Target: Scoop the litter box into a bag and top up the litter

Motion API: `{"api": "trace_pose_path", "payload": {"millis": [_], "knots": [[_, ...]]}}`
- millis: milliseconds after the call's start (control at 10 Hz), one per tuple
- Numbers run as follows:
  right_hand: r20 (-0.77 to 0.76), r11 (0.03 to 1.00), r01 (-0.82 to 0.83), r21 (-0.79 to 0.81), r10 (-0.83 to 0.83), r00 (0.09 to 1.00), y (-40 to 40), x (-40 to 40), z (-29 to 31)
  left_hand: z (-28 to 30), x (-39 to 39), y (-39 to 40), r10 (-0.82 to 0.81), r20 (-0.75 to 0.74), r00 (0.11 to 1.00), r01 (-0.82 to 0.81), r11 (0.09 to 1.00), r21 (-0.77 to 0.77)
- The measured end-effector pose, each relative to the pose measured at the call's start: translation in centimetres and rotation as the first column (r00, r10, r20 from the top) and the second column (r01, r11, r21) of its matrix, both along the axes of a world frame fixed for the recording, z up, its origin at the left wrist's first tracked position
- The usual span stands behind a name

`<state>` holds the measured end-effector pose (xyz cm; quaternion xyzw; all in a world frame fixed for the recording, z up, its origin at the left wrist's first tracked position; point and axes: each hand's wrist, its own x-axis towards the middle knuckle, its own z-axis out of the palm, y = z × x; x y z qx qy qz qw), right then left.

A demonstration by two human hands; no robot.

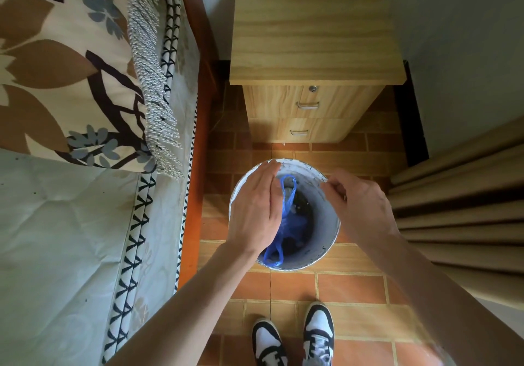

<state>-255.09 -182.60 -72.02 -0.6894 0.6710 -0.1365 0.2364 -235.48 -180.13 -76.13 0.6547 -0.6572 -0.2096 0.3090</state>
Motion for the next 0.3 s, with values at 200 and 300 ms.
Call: {"api": "trace_pose_path", "payload": {"millis": [200, 300], "knots": [[-0.014, 0.998, -0.027, -0.053, 0.026, 1.0, 0.5, -0.3, 0.1, 0.4, 0.6, 0.6, -0.139, 0.144, 0.98, 0.137, 0.99, 0.018], [-0.012, 0.988, -0.073, -0.139, 0.072, 0.997, 1.1, -0.2, 0.4, 0.7, 0.8, 1.2, -0.213, 0.3, 0.93, 0.211, 0.977, 0.042]]}}
